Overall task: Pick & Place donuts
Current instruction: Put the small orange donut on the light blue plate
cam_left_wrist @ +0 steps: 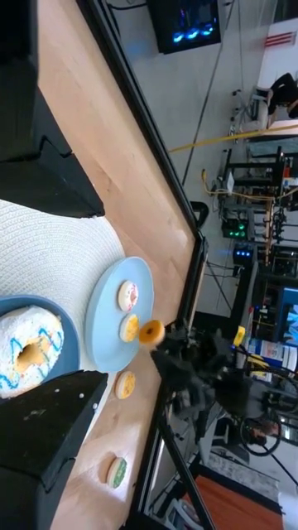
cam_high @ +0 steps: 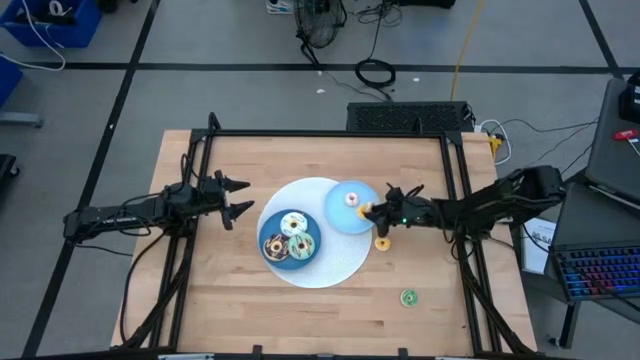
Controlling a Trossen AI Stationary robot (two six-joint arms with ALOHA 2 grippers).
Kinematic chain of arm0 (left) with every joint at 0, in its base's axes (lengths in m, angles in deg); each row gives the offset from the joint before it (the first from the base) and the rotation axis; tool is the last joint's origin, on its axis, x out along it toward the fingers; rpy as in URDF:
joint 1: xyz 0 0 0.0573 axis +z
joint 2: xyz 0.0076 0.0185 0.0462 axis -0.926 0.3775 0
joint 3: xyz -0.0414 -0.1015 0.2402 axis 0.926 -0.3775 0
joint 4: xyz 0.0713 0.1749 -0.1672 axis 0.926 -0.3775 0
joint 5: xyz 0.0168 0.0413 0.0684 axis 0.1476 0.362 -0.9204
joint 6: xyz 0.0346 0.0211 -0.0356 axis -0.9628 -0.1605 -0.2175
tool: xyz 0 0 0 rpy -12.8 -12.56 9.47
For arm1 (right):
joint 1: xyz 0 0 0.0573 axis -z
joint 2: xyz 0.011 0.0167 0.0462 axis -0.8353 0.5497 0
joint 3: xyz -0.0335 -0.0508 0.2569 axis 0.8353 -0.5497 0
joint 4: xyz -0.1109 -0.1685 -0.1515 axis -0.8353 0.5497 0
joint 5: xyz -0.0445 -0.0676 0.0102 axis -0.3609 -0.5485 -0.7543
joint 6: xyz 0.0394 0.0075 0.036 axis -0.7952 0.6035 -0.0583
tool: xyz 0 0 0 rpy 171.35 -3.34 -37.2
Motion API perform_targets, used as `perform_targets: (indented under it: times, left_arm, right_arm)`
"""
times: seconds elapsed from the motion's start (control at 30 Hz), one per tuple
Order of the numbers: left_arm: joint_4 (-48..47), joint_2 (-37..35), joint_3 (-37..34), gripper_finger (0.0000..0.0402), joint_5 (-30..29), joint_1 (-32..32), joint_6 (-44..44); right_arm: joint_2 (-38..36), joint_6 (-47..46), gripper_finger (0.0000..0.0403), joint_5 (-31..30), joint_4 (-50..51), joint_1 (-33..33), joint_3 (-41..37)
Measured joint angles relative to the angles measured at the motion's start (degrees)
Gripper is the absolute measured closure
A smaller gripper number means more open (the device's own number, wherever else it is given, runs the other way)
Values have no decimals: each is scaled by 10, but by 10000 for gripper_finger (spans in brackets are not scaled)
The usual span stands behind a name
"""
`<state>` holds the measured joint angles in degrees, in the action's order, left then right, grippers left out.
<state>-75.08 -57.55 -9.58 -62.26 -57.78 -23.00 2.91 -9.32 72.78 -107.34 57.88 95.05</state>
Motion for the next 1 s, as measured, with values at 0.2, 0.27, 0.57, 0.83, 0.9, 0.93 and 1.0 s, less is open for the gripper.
perform_targets:
  times: [0.2,0.27,0.57,0.83,0.9,0.93,1.0]
  left_arm:
    - [0,0,0,91,0,0,0]
    - [0,0,0,91,0,0,0]
    - [2,0,0,92,0,0,2]
    - [104,0,0,91,0,0,2]
    - [137,0,0,92,2,0,-2]
    - [152,0,0,91,1,0,-14]
    - [161,3,0,92,0,0,-39]
  right_arm:
    - [-47,52,248,113,-156,4,0]
    - [-65,72,248,136,-176,4,0]
    - [-78,131,248,150,-192,2,0]
    - [-78,169,248,150,-197,2,0]
    - [-78,170,248,146,-197,2,0]
    - [-78,173,248,137,-197,2,0]
    - [-78,183,248,124,-197,2,0]
